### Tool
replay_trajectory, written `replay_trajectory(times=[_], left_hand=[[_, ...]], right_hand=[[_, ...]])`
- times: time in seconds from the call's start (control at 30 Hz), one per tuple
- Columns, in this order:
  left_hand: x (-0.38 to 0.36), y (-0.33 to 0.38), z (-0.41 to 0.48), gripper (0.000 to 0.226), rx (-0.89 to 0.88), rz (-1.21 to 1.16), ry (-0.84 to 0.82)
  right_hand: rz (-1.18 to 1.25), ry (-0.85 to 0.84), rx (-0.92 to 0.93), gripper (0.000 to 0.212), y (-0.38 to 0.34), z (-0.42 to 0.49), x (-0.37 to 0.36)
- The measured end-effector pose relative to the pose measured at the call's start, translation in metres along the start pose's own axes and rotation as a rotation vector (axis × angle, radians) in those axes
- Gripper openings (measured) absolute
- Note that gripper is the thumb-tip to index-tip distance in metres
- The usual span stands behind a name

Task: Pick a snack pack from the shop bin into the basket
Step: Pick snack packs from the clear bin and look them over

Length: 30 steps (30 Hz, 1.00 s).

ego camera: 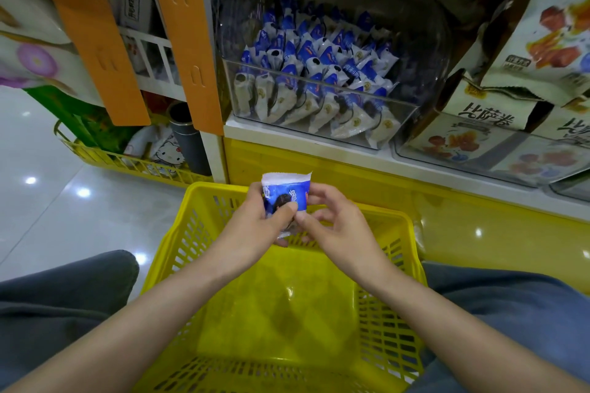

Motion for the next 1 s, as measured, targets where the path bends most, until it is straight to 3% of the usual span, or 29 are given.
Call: replay_trajectory(times=[0.13, 0.33, 0.57, 0.67, 0.9, 1.0], left_hand=[[0.000, 0.009, -0.003, 0.031, -0.039, -0.086, -0.046], [0.004, 0.025, -0.005, 0.033, -0.123, -0.046, -0.082], [0.020, 0.039, 0.003, 0.026, -0.178, -0.121, 0.009], [0.021, 0.047, 0.007, 0.023, -0.206, -0.167, 0.005], [0.022, 0.056, 0.021, 0.017, -0.253, -0.262, -0.017], [0.021, 0.059, 0.025, 0.020, -0.258, -0.301, -0.043]], right_hand=[[-0.030, 0.101, 0.050, 0.019, -0.006, 0.001, 0.011], [0.116, 0.093, 0.079, 0.014, -0.024, -0.003, 0.026], [-0.471, 0.236, 0.280, 0.014, -0.104, 0.026, 0.094], [-0.845, 0.204, 0.139, 0.016, -0.125, 0.057, 0.118], [-1.437, -0.086, -0.360, 0.021, -0.117, 0.116, 0.143], [-1.514, -0.160, -0.452, 0.022, -0.109, 0.125, 0.145]])
Point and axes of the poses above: each hand's wrist, its own z-axis towards the middle knuckle, its own x-axis out of the back of the hand, y = z × x, the point moved 2 cm from there along z, towards the middle knuckle, and after that the axes turned 12 degrees about -y, right-handed, at the moved point
